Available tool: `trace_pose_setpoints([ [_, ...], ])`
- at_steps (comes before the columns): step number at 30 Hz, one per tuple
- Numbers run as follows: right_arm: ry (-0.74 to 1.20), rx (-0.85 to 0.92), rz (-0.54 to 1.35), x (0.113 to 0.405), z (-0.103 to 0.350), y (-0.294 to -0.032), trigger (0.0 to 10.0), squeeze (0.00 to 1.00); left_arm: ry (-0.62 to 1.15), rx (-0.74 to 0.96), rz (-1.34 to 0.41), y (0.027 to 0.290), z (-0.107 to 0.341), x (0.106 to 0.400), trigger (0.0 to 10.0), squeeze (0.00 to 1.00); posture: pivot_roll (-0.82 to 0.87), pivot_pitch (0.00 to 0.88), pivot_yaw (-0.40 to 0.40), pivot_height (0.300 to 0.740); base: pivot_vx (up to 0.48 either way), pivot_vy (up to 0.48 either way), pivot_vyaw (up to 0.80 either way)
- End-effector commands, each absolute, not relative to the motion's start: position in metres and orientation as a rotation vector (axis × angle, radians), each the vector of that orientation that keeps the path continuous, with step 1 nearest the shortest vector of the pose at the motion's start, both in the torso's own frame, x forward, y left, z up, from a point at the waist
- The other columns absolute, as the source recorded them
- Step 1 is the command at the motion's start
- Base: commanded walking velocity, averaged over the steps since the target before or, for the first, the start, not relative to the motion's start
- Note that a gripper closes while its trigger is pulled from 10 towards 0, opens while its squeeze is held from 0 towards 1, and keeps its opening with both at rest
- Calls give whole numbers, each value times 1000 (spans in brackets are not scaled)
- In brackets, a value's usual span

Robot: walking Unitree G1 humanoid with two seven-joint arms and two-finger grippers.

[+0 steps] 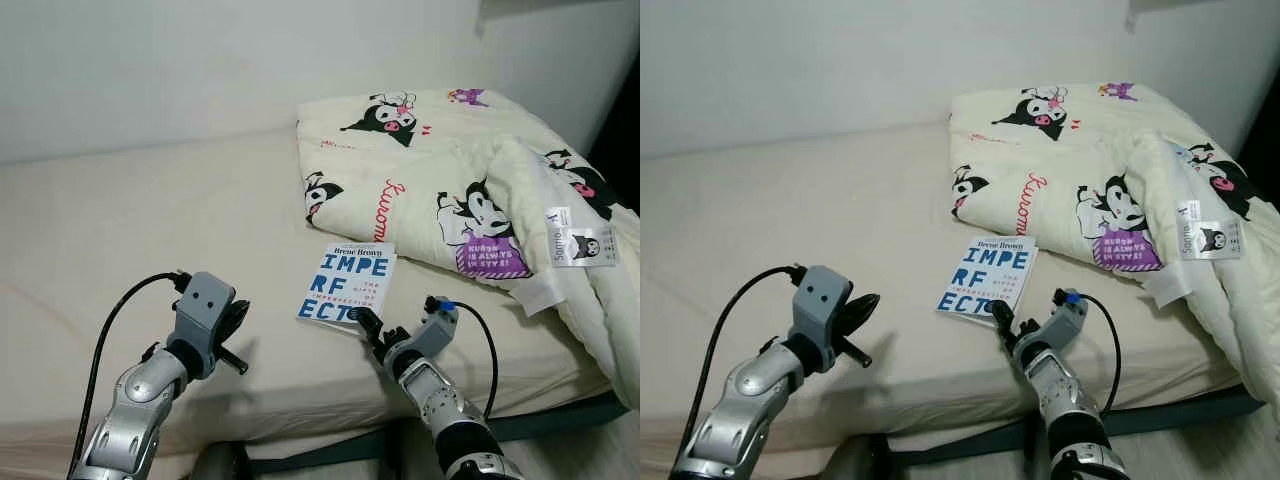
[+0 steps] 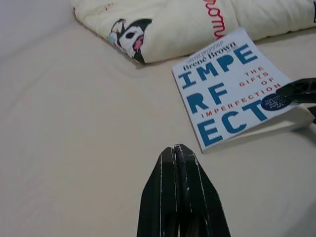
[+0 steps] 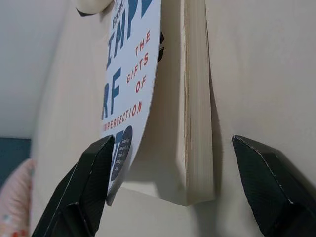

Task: Clean up the room

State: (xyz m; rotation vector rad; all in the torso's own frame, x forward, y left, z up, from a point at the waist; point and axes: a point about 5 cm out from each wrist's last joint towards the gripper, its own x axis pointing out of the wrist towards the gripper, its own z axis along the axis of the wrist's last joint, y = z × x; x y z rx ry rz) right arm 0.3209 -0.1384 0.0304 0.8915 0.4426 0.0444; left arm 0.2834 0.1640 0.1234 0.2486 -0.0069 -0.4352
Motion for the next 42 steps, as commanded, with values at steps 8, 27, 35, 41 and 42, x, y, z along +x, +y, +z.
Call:
trace_pose_setpoints([
  [8,530,976,59,313,16,-121,10000,0,-8,306,-432,168,124,285,10000,0,85,130,69,565,0,0,0],
  [27,437,1037,87,337,42,-126,0,0,-30,320,-392,171,129,286,10000,0,110,145,63,565,0,0,0],
  [35,423,1052,75,337,41,-128,0,0,-37,323,-384,170,129,288,10000,0,109,142,65,565,0,0,0],
  [41,409,1053,85,340,45,-130,0,0,-50,324,-366,171,131,291,10000,0,100,123,60,565,0,0,0],
  [42,405,1045,98,341,47,-130,0,0,-52,319,-358,171,131,293,10000,0,93,109,53,565,0,0,0],
])
